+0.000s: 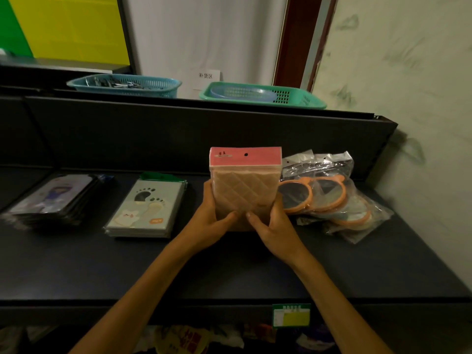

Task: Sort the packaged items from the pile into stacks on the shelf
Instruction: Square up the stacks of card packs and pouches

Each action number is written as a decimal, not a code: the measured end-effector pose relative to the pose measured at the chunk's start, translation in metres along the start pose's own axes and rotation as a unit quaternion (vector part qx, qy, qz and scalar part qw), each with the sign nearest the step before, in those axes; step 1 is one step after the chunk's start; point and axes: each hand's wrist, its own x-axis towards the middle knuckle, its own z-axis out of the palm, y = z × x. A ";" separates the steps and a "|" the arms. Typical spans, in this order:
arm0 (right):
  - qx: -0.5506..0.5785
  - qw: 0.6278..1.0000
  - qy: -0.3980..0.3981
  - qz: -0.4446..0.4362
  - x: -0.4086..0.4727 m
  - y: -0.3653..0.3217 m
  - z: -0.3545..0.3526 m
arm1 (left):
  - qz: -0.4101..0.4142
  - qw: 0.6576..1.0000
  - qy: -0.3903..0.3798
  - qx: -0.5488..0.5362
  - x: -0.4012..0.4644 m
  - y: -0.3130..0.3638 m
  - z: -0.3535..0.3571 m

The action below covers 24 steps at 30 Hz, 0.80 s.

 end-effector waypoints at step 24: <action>-0.300 0.947 0.023 0.112 0.012 -0.014 0.017 | -0.157 0.947 0.047 0.275 0.017 -0.014 -0.013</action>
